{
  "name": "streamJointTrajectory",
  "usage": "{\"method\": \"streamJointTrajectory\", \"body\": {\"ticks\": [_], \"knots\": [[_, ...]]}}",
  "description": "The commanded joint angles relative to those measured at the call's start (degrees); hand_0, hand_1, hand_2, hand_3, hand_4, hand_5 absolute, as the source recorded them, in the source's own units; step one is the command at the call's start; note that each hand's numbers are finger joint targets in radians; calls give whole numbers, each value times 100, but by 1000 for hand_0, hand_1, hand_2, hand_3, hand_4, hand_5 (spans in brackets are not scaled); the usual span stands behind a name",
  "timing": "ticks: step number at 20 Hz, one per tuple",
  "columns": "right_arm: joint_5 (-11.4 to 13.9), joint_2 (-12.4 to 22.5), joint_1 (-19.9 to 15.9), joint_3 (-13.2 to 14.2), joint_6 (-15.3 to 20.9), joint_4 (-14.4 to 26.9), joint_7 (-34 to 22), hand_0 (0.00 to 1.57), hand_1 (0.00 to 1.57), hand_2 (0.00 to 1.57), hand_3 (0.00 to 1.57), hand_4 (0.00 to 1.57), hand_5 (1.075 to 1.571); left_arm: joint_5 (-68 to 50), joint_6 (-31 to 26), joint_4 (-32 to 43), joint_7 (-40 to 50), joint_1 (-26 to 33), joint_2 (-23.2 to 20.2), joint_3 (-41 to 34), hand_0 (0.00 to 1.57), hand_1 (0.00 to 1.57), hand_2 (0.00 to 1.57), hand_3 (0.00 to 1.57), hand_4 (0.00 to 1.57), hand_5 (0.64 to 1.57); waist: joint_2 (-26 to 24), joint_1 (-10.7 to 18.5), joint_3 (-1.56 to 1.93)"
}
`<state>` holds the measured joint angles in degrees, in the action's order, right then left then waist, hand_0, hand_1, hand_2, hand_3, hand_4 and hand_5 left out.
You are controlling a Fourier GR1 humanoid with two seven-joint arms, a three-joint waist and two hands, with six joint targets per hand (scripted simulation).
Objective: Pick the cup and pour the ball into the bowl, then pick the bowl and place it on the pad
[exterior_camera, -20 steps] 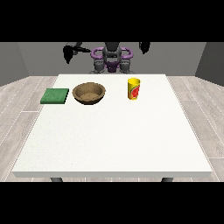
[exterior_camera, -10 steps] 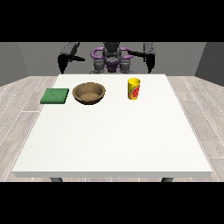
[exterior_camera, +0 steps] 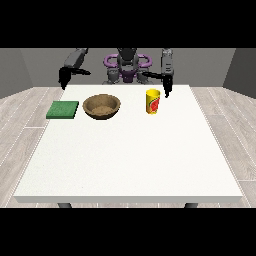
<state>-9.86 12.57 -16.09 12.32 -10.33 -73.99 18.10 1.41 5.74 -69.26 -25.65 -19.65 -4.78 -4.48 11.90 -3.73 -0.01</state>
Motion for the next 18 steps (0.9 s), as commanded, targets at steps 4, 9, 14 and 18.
{"method": "streamJointTrajectory", "body": {"ticks": [4, 9, 14, 18], "knots": [[-192, 157, -92, 135, -259, 162, 68, 0, 0, 0, 0, 0, 1559, -70, 134, 1374, -1300, -216, 191, -336, 0, 0, 0, 0, 0, 1276, 194, -170, -2], [-119, 401, 86, 363, -618, 935, 912, 0, 0, 0, 0, 0, 1558, 70, 226, 1723, -1394, -382, 263, -225, 0, 0, 0, 0, 0, 1254, 160, -112, 2], [-322, 587, -229, 465, -708, 891, 611, 0, 0, 0, 0, 0, 1558, -407, -252, 2567, -1770, -921, -175, -809, 659, 659, 914, 286, 0, 1425, 415, -188, -1], [-471, 726, -811, 516, -787, 901, 418, 0, 0, 0, 0, 0, 1558, 1045, 1975, 2399, -1569, -1082, -229, -339, 1305, 1305, 1571, 1571, 811, 1515, 767, -502, 7]]}}
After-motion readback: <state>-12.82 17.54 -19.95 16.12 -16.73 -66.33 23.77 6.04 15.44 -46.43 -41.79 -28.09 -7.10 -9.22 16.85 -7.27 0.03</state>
